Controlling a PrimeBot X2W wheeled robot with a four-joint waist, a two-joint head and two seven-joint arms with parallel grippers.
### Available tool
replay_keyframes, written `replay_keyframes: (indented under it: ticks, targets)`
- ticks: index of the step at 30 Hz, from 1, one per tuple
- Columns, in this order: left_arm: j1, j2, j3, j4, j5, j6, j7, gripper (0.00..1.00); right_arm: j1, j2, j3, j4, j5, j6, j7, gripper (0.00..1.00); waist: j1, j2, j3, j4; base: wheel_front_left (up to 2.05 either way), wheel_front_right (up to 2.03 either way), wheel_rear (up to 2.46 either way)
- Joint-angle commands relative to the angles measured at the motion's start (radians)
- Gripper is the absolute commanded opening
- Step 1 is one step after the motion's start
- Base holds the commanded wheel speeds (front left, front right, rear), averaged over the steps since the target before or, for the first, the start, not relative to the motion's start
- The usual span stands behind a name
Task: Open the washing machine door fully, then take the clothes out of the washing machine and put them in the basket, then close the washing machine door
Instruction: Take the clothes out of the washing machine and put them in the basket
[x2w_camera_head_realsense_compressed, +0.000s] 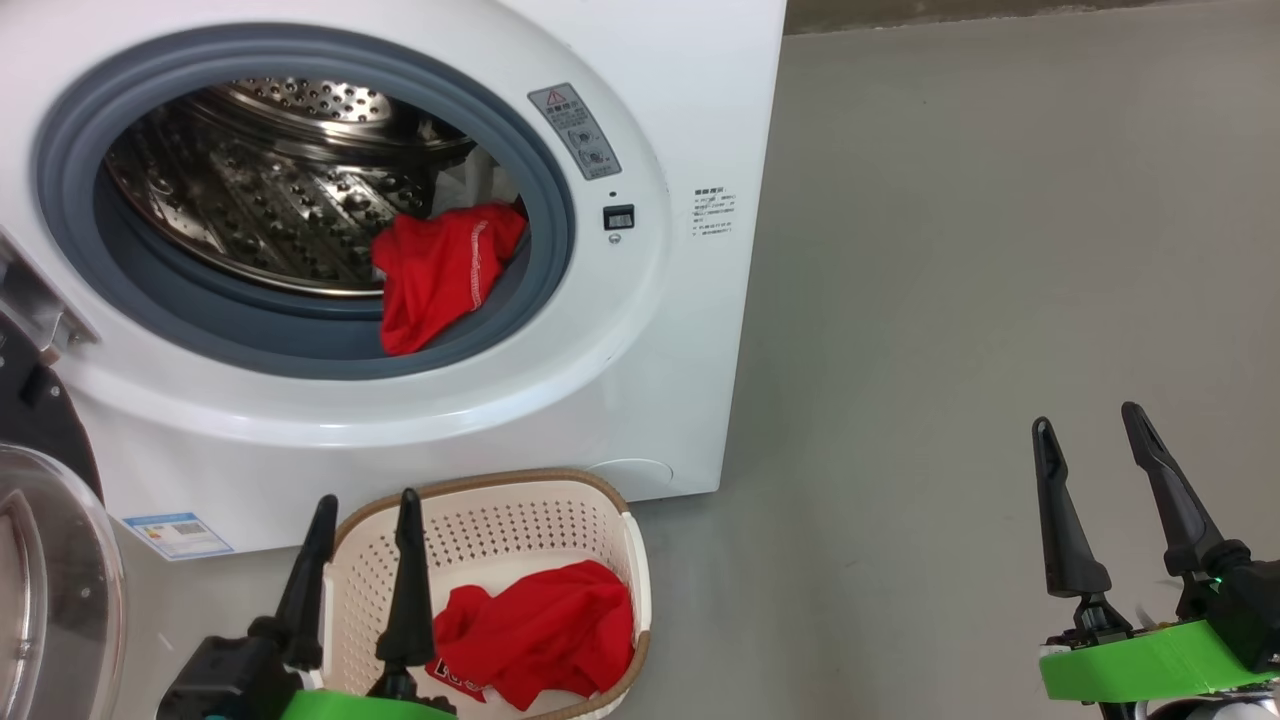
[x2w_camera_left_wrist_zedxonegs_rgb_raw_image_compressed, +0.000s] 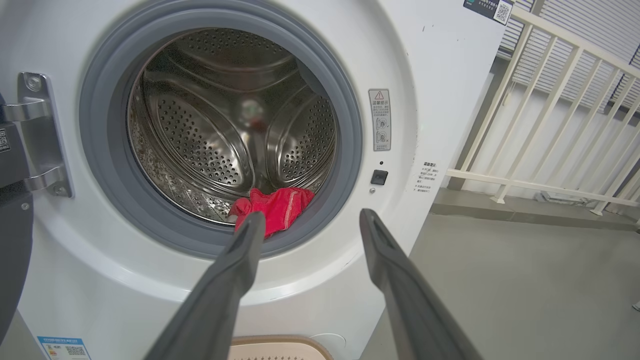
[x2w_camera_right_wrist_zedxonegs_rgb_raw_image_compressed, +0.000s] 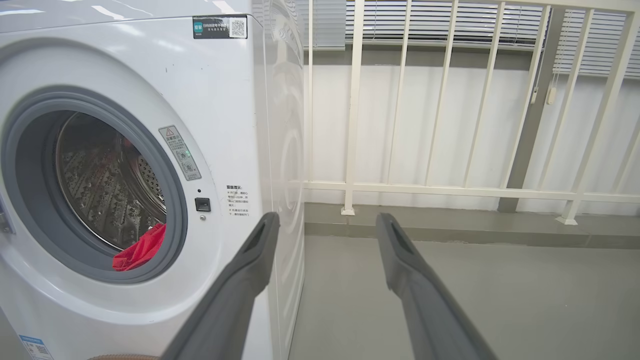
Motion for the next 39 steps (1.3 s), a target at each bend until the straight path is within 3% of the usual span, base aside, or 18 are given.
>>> replay_keyframes:
  ticks: [1,21,39]
  targets:
    - [-0.009,0.010,0.029,-0.025,0.005,0.006,-0.005,1.00,-0.005,-0.013,0.023,-0.027,-0.005,0.005,-0.006,1.00,0.0000,-0.0001,-0.001,0.000,0.00,0.00,0.00]
    - [-0.039,0.010,0.021,-0.030,-0.025,0.014,-0.005,1.00,-0.019,-0.013,0.022,-0.032,0.002,0.005,-0.006,1.00,0.0000,-0.0001,0.053,0.002,0.00,0.00,0.00]
    - [-0.253,0.021,0.045,0.072,-0.087,-0.001,-0.005,1.00,-0.086,-0.013,0.038,-0.043,-0.004,0.005,-0.006,1.00,0.0000,-0.0001,0.200,-0.008,0.00,0.00,0.00]
